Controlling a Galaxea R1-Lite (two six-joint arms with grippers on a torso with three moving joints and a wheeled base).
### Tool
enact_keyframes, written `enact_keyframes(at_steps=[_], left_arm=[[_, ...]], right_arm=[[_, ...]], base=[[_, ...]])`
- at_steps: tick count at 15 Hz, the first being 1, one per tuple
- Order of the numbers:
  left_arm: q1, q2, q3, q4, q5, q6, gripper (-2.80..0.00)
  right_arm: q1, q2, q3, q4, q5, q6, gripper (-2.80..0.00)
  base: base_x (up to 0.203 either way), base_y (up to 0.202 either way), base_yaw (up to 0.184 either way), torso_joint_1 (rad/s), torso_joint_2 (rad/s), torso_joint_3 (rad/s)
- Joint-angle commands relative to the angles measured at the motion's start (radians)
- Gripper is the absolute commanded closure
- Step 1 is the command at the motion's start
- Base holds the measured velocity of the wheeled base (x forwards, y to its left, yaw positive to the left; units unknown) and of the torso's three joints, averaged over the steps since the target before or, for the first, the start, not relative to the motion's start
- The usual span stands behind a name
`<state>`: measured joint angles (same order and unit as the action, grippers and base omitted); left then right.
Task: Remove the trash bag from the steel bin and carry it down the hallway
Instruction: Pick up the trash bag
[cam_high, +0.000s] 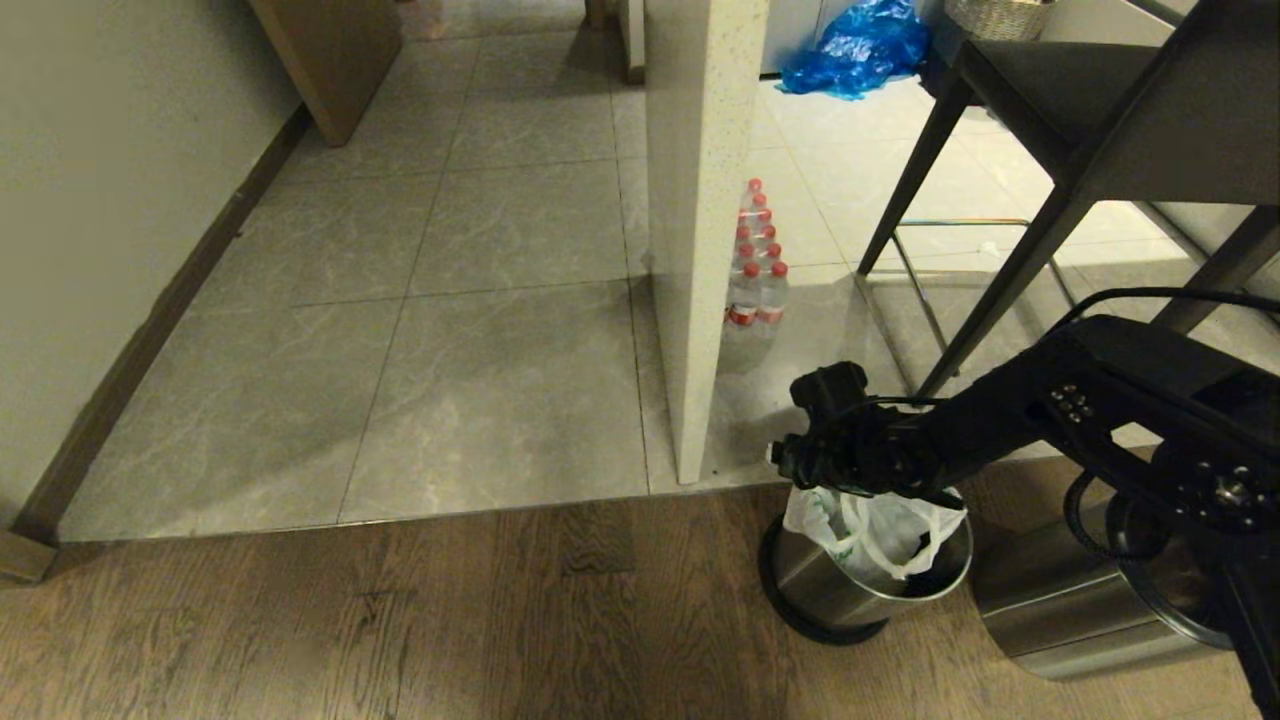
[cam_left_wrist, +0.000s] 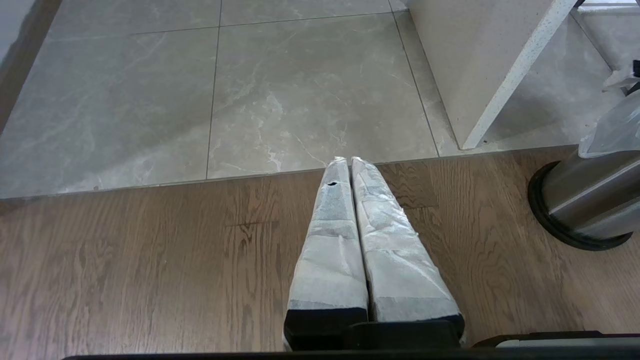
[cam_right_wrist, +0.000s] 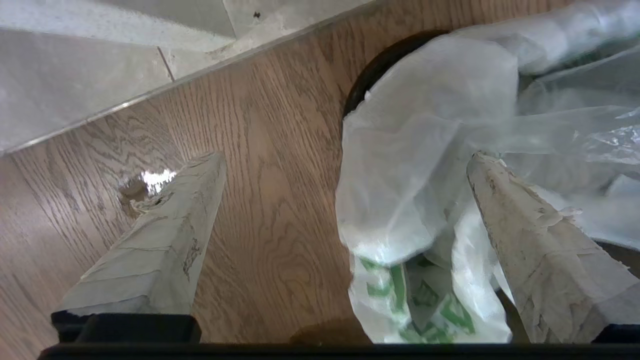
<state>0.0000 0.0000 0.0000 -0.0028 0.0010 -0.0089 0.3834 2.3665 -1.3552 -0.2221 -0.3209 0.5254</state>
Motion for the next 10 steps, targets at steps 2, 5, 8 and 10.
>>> enact_keyframes(at_steps=[2, 5, 8, 10], left_arm=[[0.0, -0.002, 0.0, 0.0, 0.001, 0.0, 0.0], [0.0, -0.002, 0.0, 0.0, 0.001, 0.0, 0.0], [0.0, -0.002, 0.0, 0.0, 0.001, 0.0, 0.0], [0.0, -0.002, 0.0, 0.0, 0.001, 0.0, 0.0]], right_arm=[[0.002, 0.022, -0.027, 0.0, -0.003, 0.001, -2.8], [0.005, 0.048, -0.043, 0.0, -0.001, -0.003, -2.8], [0.005, 0.067, -0.056, 0.001, -0.003, -0.002, -2.8], [0.004, 0.071, -0.059, -0.002, -0.007, -0.008, 0.0]], base=[[0.0, 0.0, 0.0, 0.0, 0.0, 0.0], [0.0, 0.0, 0.0, 0.0, 0.0, 0.0], [0.0, 0.0, 0.0, 0.0, 0.0, 0.0], [0.0, 0.0, 0.0, 0.0, 0.0, 0.0]])
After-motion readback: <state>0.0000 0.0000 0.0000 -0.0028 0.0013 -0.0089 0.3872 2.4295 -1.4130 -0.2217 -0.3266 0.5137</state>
